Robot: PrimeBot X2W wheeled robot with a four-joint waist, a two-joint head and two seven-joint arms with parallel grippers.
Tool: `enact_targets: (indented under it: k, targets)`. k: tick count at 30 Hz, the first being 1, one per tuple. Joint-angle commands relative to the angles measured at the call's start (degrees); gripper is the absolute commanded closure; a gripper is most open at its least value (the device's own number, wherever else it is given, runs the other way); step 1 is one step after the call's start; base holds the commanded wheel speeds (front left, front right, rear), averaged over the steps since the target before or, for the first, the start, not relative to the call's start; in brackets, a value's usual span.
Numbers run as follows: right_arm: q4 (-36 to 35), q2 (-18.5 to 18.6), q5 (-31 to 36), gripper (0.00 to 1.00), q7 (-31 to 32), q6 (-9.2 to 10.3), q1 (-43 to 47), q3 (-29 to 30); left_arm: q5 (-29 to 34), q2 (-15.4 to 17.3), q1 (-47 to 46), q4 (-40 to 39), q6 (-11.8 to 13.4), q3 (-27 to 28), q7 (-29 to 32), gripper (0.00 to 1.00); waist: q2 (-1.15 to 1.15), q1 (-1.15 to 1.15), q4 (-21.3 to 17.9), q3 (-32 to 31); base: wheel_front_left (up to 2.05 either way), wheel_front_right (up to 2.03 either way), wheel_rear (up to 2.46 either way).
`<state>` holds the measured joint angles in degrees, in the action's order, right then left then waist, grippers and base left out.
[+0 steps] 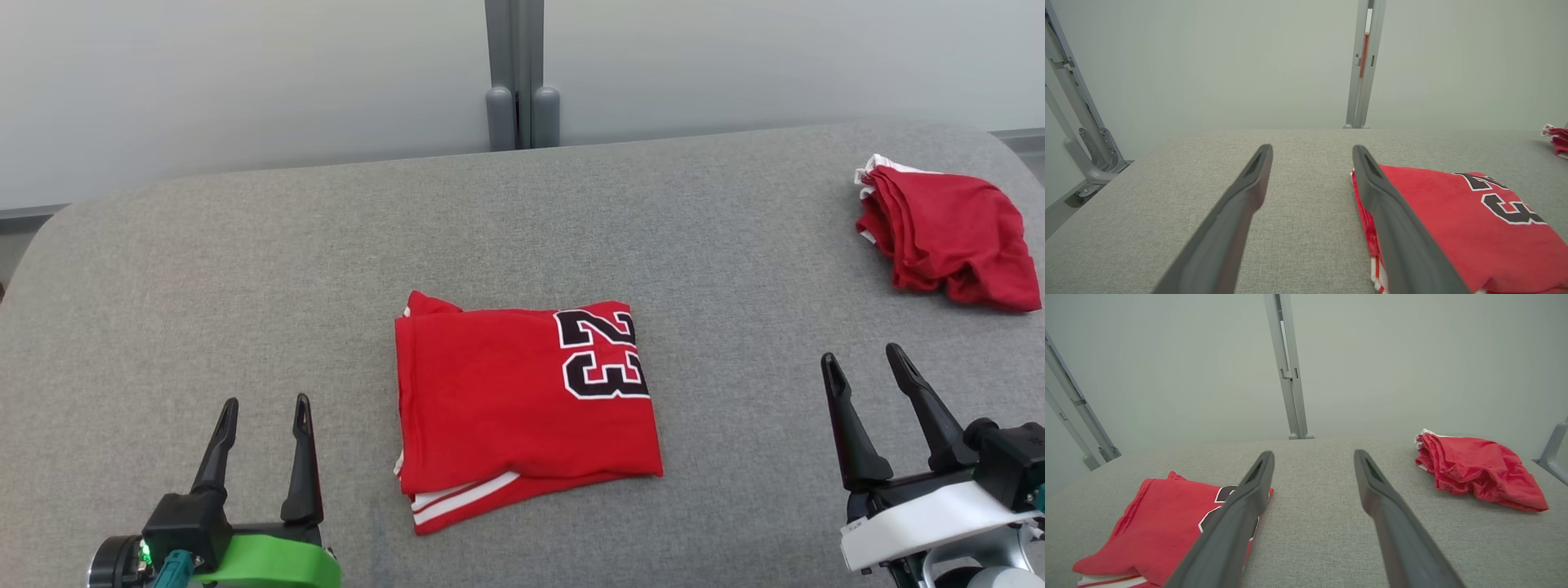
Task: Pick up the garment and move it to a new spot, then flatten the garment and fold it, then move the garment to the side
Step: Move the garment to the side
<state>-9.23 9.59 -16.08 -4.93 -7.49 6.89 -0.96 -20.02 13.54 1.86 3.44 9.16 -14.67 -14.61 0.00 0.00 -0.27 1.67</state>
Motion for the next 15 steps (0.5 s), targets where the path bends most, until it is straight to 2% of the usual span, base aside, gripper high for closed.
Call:
enact_targets:
  k: [1, 15]
  targets:
    - [-0.4, -0.1, -0.1, 0.0, 0.2, 0.0, 0.9, 0.3, 0.0, 0.5, 0.9, 0.0, 0.2, 0.0, 0.1, 0.0, 0.0, 0.0, 0.0, -0.1, 0.0, 0.0, 0.0]
    - [-1.0, -0.4, 0.6, 0.0, 0.8, 0.0, 1.2, 1.1, 0.3, 1.1, -0.1, -0.4, 0.5, -0.2, 0.1, 0.0, 0.0, 0.0, 0.5, 0.2, 0.0, 0.0, 0.0]
